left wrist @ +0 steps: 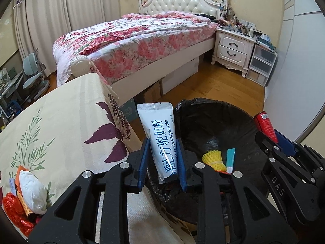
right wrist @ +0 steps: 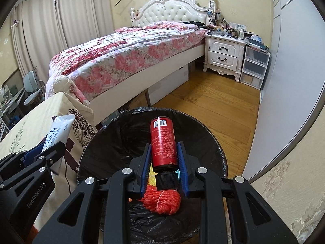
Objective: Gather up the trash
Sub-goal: 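Open both tools to drop the tube and red can into the bin, then move both open tools back to the trash pile on the bed, then grasp the red plastic bag with the left tool, then grasp the dark red cloth with the right tool while the left tool holds the red bag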
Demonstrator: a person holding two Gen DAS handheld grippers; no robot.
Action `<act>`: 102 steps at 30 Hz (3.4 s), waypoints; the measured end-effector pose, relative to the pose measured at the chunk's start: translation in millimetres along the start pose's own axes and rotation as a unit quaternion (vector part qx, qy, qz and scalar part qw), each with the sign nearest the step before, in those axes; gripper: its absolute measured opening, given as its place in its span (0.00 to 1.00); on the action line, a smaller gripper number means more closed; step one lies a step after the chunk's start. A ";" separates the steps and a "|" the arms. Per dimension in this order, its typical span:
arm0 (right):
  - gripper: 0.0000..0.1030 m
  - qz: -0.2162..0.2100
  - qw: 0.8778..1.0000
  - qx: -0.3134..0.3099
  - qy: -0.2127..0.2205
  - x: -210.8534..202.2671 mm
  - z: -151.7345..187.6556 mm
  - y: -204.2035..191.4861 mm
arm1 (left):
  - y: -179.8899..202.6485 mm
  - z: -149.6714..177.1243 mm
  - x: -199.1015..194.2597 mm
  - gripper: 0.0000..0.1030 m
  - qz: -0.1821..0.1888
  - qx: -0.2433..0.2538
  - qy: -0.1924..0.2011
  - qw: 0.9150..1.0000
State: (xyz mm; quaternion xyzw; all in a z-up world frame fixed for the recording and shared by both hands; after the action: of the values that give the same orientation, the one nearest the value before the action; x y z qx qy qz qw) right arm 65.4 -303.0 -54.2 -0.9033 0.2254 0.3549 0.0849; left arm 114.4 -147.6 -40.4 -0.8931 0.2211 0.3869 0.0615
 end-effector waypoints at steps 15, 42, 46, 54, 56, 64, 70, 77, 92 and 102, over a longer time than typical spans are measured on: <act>0.56 0.014 1.000 0.004 0.016 -17.0 1.8 5.2 | -6.4 -1.5 -22.6 0.79 -0.033 -0.006 0.036 0.999; 0.65 -0.048 0.997 -0.048 0.025 -81.3 29.4 -49.9 | -90.1 51.2 -127.1 0.84 -0.104 -0.081 0.057 0.990; 0.65 -0.066 0.996 -0.059 0.022 -88.2 36.1 -64.4 | -109.0 68.5 -138.1 0.84 -0.122 -0.103 0.055 0.986; 0.65 -0.089 0.992 -0.086 0.018 -95.6 47.4 -93.8 | -140.5 94.4 -140.7 0.84 -0.148 -0.134 0.038 0.979; 0.65 -0.092 0.991 -0.091 0.016 -95.7 49.3 -98.8 | -145.1 96.7 -139.1 0.83 -0.148 -0.137 0.037 0.979; 0.65 -0.102 0.989 -0.108 0.011 -97.5 57.3 -112.9 | -153.5 102.2 -126.6 0.51 -0.116 -0.145 0.016 0.982; 0.65 -0.112 0.987 -0.118 0.010 -102.7 61.2 -121.8 | -156.9 107.2 -137.3 0.46 -0.100 -0.148 0.024 0.984; 0.65 -0.134 0.982 -0.134 0.011 -114.3 66.1 -139.8 | -161.0 114.3 -163.5 0.46 -0.098 -0.141 0.038 0.984; 0.65 -0.192 0.963 -0.191 -0.008 -135.0 91.4 -207.8 | -206.9 150.2 -188.2 0.46 -0.121 -0.168 0.021 0.978; 0.37 -0.184 0.955 -0.231 -0.042 -124.2 110.4 -234.9 | -223.3 162.0 -191.5 0.46 -0.127 -0.179 0.017 0.975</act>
State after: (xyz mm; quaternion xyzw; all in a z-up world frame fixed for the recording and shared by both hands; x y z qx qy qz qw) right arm 28.4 -17.6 -52.4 -0.9086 -0.0364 0.4127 -0.0528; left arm -9.8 164.3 -28.8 -0.9167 0.0338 0.3944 -0.0548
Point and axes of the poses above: each gripper's, at about its wrist camera, not at the fingertips, and x roughly the way its jaws point, y to its right, z to its underside, the point moved 1 cm from there along x, roughly the way its jaws point, and after that the axes turned 8 degrees about z, right-handed, at the moved point
